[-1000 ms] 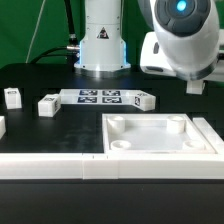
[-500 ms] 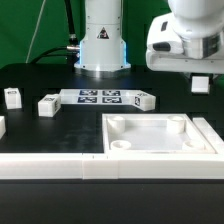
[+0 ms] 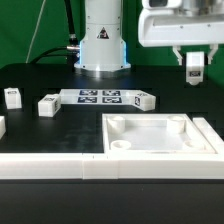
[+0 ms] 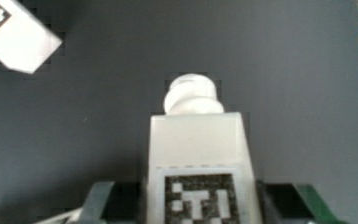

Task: Assemble one leg

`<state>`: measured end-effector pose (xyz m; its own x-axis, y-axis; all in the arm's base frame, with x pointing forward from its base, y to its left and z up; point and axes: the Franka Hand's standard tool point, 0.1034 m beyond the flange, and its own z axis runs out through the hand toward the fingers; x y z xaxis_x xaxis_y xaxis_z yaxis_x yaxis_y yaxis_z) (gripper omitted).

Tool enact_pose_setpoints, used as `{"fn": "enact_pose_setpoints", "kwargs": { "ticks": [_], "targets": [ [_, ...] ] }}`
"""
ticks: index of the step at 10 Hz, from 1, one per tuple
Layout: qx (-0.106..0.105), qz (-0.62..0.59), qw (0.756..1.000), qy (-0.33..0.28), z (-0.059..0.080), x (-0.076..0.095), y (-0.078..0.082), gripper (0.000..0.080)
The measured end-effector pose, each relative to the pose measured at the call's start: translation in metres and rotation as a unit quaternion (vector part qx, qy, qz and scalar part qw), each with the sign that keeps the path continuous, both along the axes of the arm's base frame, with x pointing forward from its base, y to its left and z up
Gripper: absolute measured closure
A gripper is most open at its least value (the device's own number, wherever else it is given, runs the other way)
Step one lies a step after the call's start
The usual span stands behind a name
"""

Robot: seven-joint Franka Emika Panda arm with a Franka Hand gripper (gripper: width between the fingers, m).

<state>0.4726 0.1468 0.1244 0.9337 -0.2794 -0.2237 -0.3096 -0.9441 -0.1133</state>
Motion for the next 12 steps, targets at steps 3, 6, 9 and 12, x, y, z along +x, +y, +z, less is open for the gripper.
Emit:
{"fn": "enact_pose_setpoints", "kwargs": {
  "ticks": [3,6,9,12],
  "targets": [
    [-0.014,-0.018,0.993,-0.117,-0.002,0.005,0.011,0.0509],
    [-0.032,0.064,0.970,-0.234,0.004,0.018,0.018,0.0509],
    [-0.035,0.087,0.964,-0.249,0.008,0.025,0.019,0.0509],
    [-0.038,0.115,0.960,-0.251,0.006,0.026,0.017,0.0508]
  ]
}}
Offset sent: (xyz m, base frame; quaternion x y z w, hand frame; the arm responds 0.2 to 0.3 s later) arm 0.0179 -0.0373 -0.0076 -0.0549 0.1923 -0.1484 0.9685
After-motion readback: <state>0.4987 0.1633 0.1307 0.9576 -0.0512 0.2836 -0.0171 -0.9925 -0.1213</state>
